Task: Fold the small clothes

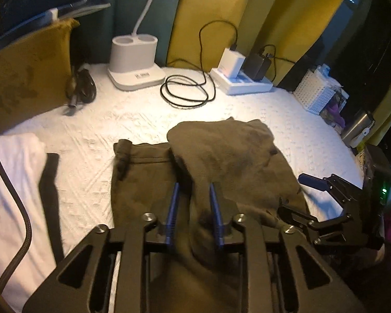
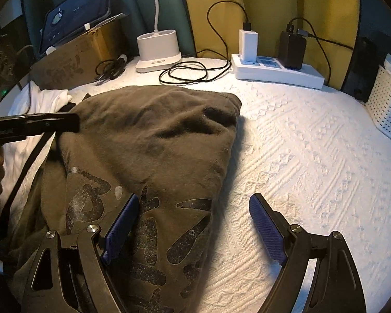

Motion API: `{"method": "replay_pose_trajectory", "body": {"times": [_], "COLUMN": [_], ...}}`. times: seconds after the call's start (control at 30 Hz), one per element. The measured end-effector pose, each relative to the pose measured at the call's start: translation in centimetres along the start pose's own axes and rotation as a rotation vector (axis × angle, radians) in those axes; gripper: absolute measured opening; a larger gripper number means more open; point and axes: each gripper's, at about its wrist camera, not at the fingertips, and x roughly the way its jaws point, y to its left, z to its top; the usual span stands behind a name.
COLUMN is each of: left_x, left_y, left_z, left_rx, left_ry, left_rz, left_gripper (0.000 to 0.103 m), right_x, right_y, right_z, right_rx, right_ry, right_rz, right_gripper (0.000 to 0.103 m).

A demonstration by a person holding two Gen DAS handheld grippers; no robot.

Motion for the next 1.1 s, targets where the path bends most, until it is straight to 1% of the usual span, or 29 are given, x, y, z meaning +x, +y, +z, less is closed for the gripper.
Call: {"method": "replay_pose_trajectory", "body": {"times": [0.13, 0.3, 0.43, 0.6, 0.77, 0.8, 0.83, 0.87, 0.9, 0.93, 0.97, 1.1], "left_x": [-1.8, -2.7, -3.1, -3.4, -3.4, -3.5, -3.7, -3.8, -3.9, -4.2, -4.6, -7.9], "left_y": [-0.5, -2.4, -3.7, -5.0, -6.2, -6.5, -6.9, -7.1, -7.2, -7.2, -7.2, -7.0], "left_z": [-1.2, -3.9, -6.4, -8.8, -11.0, -11.2, -11.5, -11.7, -11.9, -12.0, -11.9, -11.6], "left_rx": [0.013, 0.065, 0.073, 0.095, 0.143, 0.16, 0.182, 0.199, 0.203, 0.202, 0.2, 0.173], "left_ry": [-0.013, 0.031, 0.06, 0.084, 0.102, 0.097, 0.087, 0.086, 0.086, 0.072, 0.057, -0.027], "left_rz": [-0.011, -0.047, -0.07, -0.081, -0.093, -0.094, -0.094, -0.092, -0.088, -0.078, -0.075, -0.09], "left_gripper": [0.04, 0.04, 0.04, 0.04, 0.04, 0.038, 0.027, 0.019, 0.008, 0.006, 0.005, 0.004], "right_x": [-1.3, -3.2, -4.8, -6.5, -8.0, -8.1, -8.4, -8.6, -8.7, -8.9, -9.1, -10.0], "right_y": [-0.1, -0.2, -0.1, 0.4, 0.7, 0.7, 0.6, 0.5, 0.5, 0.4, 0.4, 0.3], "right_z": [-0.3, -0.9, -1.9, -3.4, -5.4, -5.7, -6.1, -6.5, -6.7, -7.1, -7.4, -8.4], "right_rx": [0.009, 0.018, 0.023, 0.025, 0.034, 0.037, 0.042, 0.049, 0.053, 0.058, 0.063, 0.067], "right_ry": [-0.02, -0.046, -0.065, -0.079, -0.088, -0.089, -0.09, -0.091, -0.091, -0.092, -0.093, -0.101], "right_rz": [-0.01, -0.025, -0.033, -0.038, -0.045, -0.046, -0.049, -0.052, -0.053, -0.055, -0.057, -0.064], "right_gripper": [0.088, 0.087, 0.088, 0.087, 0.088, 0.088, 0.088, 0.087, 0.087, 0.087, 0.087, 0.087]}}
